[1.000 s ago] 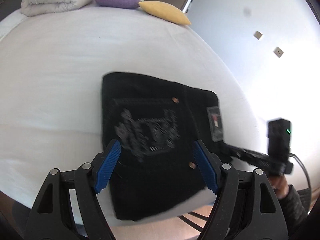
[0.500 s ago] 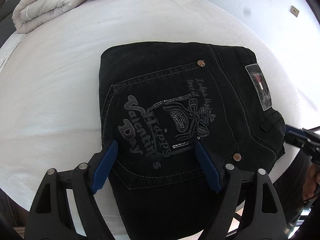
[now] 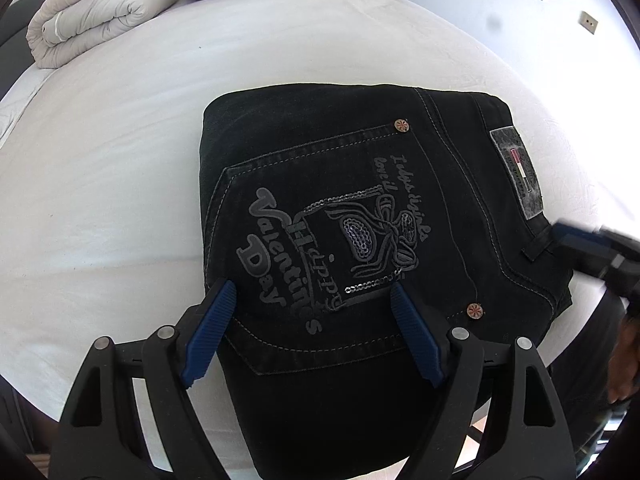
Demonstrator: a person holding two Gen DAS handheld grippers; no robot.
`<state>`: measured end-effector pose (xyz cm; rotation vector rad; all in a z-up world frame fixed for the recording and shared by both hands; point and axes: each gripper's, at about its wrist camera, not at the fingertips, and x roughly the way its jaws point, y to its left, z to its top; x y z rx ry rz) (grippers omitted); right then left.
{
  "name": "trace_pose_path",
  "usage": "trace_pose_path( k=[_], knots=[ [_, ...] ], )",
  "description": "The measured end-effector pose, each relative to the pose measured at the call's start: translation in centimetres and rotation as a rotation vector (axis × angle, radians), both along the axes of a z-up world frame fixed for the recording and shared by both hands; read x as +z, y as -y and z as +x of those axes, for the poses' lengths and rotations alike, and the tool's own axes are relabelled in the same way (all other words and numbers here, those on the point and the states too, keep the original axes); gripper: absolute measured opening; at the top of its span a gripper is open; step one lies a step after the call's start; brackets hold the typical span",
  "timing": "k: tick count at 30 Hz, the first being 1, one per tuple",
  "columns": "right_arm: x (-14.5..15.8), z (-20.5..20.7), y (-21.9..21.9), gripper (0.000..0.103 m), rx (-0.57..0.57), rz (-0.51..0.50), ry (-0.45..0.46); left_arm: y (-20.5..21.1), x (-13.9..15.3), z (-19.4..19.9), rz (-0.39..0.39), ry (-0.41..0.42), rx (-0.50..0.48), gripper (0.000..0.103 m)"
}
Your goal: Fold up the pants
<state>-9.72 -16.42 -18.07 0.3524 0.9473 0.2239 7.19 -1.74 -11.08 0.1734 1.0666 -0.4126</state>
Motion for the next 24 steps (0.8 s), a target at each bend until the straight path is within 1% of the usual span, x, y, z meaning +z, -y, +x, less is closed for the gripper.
trace_pose_path(
  k=[2, 5, 6, 7, 8, 9, 10, 13, 15, 18, 20, 22, 24],
  knots=[
    [-0.6, -0.9, -0.3, 0.044, 0.005, -0.021, 0.025, 0.2, -0.2, -0.4, 0.008, 0.009, -0.003, 0.080],
    [-0.9, -2.2, -0.6, 0.051, 0.002, -0.040, 0.063, -0.1, -0.3, -0.9, 0.009, 0.023, 0.000, 0.080],
    [-1.0, -2.6, -0.6, 0.056, -0.002, -0.053, 0.071, -0.2, -0.2, -1.1, 0.008, 0.029, 0.002, 0.080],
    [-1.1, -3.1, -0.8, 0.066, -0.012, -0.089, 0.068, -0.3, -0.2, -1.4, 0.007, 0.038, 0.005, 0.080],
    [-1.5, -3.3, -1.0, 0.072, -0.014, -0.112, 0.041, -0.5, -0.2, -1.7, 0.004, 0.044, 0.009, 0.080],
    [-2.0, -3.8, -1.1, 0.073, -0.007, -0.115, 0.030, -0.9, -0.3, -2.4, -0.005, 0.053, 0.016, 0.080],
    [-2.2, -4.5, -1.3, 0.074, -0.004, -0.125, 0.047, -1.2, -0.3, -2.7, -0.010, 0.057, 0.018, 0.080],
    [-2.0, -5.7, -1.3, 0.073, 0.005, -0.144, 0.056, -2.2, -0.4, -4.2, -0.028, 0.082, 0.016, 0.080],
    [-1.6, -6.1, -0.5, 0.071, -0.006, -0.115, 0.049, -3.3, -0.3, -5.0, -0.038, 0.083, 0.017, 0.080],
    [-0.2, -6.2, 1.7, 0.071, -0.054, -0.066, 0.065, -5.1, -0.3, -6.3, -0.107, 0.049, 0.041, 0.080],
    [1.0, -5.9, 3.5, 0.071, -0.088, 0.004, 0.088, -6.5, 0.5, -6.6, -0.132, 0.055, 0.061, 0.080],
    [1.9, -5.1, 5.3, 0.071, -0.119, 0.095, 0.107, -8.0, 1.6, -6.2, -0.171, 0.070, 0.089, 0.080],
    [2.1, -3.5, 7.1, 0.071, -0.142, 0.207, 0.098, -8.9, 2.3, -4.5, -0.238, 0.048, 0.099, 0.081]
  ],
)
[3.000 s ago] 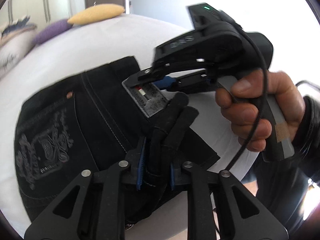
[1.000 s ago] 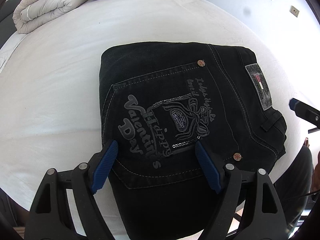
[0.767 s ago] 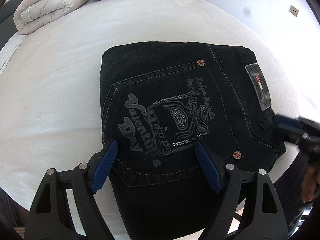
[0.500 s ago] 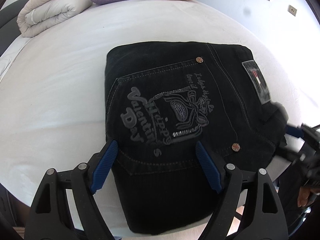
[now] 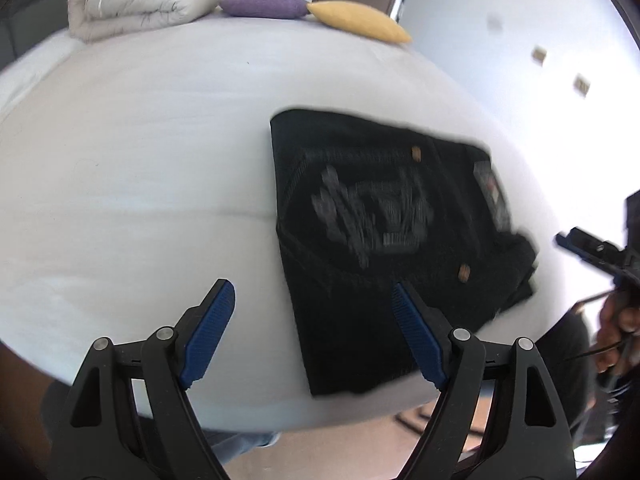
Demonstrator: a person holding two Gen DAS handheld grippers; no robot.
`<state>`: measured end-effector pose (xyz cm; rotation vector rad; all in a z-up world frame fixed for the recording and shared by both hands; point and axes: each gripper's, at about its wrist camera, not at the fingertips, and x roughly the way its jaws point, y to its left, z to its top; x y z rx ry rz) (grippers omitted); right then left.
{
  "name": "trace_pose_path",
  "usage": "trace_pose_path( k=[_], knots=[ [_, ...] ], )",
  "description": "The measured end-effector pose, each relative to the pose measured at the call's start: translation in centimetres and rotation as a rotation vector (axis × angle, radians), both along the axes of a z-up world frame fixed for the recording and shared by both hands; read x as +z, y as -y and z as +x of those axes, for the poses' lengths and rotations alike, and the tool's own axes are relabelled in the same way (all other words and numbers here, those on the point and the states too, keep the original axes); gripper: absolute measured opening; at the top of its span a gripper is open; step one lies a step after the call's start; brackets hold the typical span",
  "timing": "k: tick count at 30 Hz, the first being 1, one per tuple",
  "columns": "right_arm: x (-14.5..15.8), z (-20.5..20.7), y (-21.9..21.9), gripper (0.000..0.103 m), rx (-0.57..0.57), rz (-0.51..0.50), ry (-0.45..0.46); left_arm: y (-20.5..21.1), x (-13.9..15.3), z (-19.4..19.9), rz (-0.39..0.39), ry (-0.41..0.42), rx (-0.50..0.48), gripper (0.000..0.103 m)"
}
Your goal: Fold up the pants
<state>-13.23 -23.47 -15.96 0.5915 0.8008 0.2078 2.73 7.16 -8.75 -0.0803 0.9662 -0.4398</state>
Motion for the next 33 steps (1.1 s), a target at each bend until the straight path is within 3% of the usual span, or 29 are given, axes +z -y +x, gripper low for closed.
trace_pose_path(
  k=[3, 5, 9, 11, 15, 20, 25, 27, 30, 33],
  knots=[
    [-0.7, 2.6, 1.5, 0.070, 0.004, 0.156, -0.023, -1.0, -0.2, 3.4, -0.134, -0.077, -0.001, 0.082],
    [-2.2, 4.6, 2.2, 0.065, -0.006, 0.233, -0.089, -1.3, -1.1, 5.4, -0.198, -0.137, -0.005, 0.082],
    [-6.1, 7.7, 2.7, 0.060, -0.029, 0.317, -0.256, -1.4, -3.8, 8.7, -0.330, -0.283, 0.002, 0.082],
    [-7.2, 8.5, 2.8, 0.052, -0.031, 0.358, -0.286, -1.2, -4.8, 9.7, -0.377, -0.321, 0.017, 0.082],
    [-7.7, 9.8, 2.0, 0.049, 0.011, 0.411, -0.294, -0.8, -5.1, 10.5, -0.403, -0.336, -0.017, 0.082],
    [-8.6, 11.4, 1.2, 0.045, 0.038, 0.451, -0.304, 0.8, -4.9, 11.7, -0.337, -0.383, -0.085, 0.080],
    [-8.2, 11.9, 0.9, 0.034, 0.058, 0.404, -0.281, 1.2, -4.8, 12.1, -0.323, -0.401, -0.086, 0.052],
    [-8.2, 11.6, 0.9, 0.030, 0.055, 0.406, -0.267, 0.9, -4.9, 12.3, -0.349, -0.399, -0.079, 0.034],
    [-7.1, 11.2, 0.4, 0.024, 0.061, 0.359, -0.229, 0.4, -4.5, 12.2, -0.383, -0.387, -0.079, 0.023],
    [-5.7, 11.2, -0.2, 0.021, 0.074, 0.318, -0.197, 0.7, -3.5, 12.2, -0.378, -0.359, -0.083, 0.020]
  ],
)
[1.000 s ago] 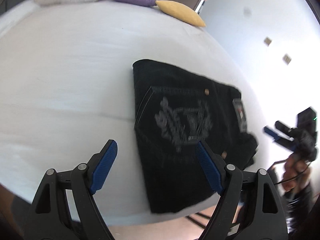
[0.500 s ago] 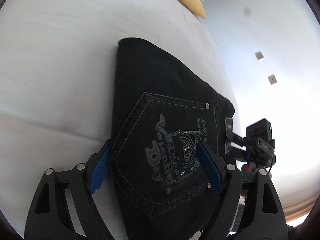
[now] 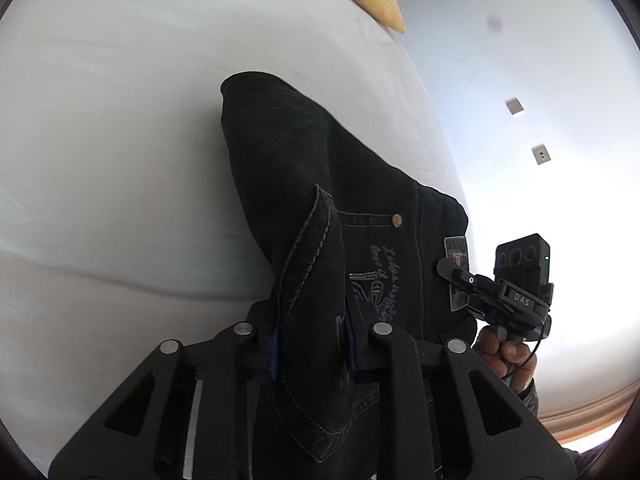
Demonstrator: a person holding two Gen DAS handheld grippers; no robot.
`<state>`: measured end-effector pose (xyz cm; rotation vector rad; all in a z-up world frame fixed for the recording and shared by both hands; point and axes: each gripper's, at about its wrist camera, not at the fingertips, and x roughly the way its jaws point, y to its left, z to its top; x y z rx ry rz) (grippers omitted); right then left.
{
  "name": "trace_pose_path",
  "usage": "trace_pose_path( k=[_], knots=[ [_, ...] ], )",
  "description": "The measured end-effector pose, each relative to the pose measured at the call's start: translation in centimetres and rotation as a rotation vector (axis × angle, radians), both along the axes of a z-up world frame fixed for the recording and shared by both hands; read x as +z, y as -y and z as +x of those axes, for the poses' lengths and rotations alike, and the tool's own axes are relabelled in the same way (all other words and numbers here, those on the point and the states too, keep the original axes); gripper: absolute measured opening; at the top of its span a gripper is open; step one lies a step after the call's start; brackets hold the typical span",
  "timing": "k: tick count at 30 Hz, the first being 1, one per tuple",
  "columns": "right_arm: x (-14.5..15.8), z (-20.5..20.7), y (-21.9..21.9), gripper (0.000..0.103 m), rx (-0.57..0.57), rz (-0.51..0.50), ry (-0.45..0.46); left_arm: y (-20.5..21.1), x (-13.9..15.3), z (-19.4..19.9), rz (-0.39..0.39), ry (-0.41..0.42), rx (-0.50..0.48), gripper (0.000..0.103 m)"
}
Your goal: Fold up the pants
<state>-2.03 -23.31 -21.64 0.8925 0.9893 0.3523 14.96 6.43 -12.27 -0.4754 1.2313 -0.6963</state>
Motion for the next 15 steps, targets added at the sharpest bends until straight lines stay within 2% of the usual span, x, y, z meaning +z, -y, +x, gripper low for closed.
trace_pose_path(
  k=[7, 12, 15],
  knots=[
    [3.4, 1.2, 0.7, 0.021, 0.017, -0.038, 0.077, 0.0, 1.6, 0.2, -0.043, 0.065, -0.010, 0.019],
    [5.8, 4.2, 3.2, 0.021, -0.017, -0.058, 0.128, 0.6, 1.5, 1.6, -0.057, 0.117, -0.032, 0.019],
    [6.0, 6.9, 5.1, 0.021, -0.033, -0.058, 0.136, 0.4, 3.1, 1.8, -0.065, 0.132, -0.035, 0.019]
  ],
)
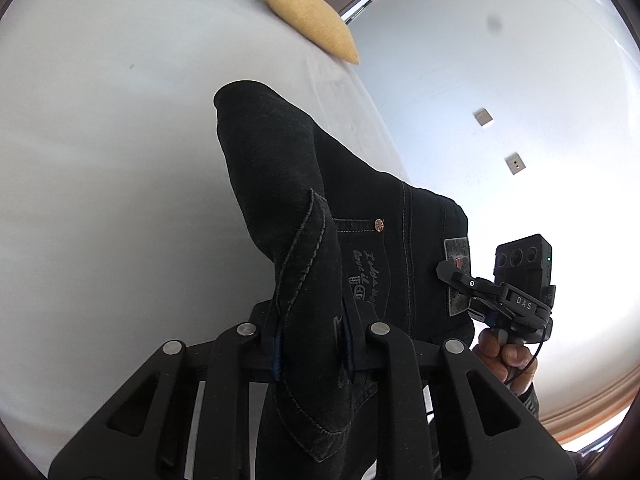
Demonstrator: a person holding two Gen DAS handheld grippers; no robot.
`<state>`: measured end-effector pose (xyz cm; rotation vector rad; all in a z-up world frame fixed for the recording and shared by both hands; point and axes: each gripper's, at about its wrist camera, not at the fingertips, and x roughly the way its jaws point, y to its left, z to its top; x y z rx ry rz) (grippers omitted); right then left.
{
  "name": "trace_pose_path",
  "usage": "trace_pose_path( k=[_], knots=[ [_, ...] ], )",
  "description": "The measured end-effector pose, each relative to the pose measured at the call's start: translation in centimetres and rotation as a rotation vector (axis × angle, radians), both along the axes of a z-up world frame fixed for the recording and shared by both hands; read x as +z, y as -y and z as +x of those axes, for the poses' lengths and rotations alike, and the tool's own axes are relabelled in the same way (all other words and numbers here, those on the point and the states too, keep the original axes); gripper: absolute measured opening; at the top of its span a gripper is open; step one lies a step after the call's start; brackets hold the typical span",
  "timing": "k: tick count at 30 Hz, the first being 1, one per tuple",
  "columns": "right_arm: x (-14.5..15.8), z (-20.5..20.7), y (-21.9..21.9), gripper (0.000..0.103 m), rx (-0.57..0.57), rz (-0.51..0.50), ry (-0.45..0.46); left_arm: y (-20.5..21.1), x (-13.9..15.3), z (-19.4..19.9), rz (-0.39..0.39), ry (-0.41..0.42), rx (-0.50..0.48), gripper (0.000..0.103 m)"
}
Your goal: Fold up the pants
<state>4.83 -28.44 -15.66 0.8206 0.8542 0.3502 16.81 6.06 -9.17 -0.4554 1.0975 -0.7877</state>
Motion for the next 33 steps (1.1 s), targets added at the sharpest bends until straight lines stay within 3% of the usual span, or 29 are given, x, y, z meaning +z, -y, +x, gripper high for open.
trace_pose_path(
  k=[5, 10, 13, 14, 19, 22, 25, 27, 33],
  knots=[
    [-1.8, 3.9, 3.2, 0.021, -0.020, 0.019, -0.019, -0.2, 0.3, 0.9, 0.003, -0.008, 0.002, 0.019],
    [-6.0, 6.9, 5.6, 0.021, -0.044, 0.014, -0.109, 0.5, -3.6, 2.6, 0.050, -0.058, 0.007, 0.019],
    [-9.0, 7.1, 6.8, 0.032, -0.055, 0.070, -0.149, 0.6, -5.9, 3.1, 0.050, -0.085, 0.025, 0.026],
    [-9.4, 6.9, 7.0, 0.032, -0.054, 0.104, -0.137, 0.6, -6.5, 3.0, 0.052, -0.089, 0.030, 0.033],
    [-9.1, 5.1, 8.0, 0.037, -0.079, 0.154, -0.103, -0.4, -7.5, 2.5, 0.010, -0.091, 0.044, 0.035],
    [-8.3, 3.3, 8.5, 0.045, -0.130, 0.142, -0.097, -0.9, -6.9, 1.5, 0.058, -0.044, 0.056, 0.041],
    [-7.4, 1.2, 8.7, 0.052, -0.174, 0.107, -0.090, -0.6, -5.6, -0.2, 0.100, 0.015, 0.064, 0.053],
    [-6.9, -0.1, 8.4, 0.054, -0.193, 0.078, -0.096, -1.8, -4.6, -2.7, 0.119, 0.068, 0.063, 0.069],
    [-4.4, -5.9, 6.2, 0.071, -0.248, -0.019, -0.057, -1.8, -1.0, -9.2, 0.187, 0.217, 0.095, 0.093]
  ],
)
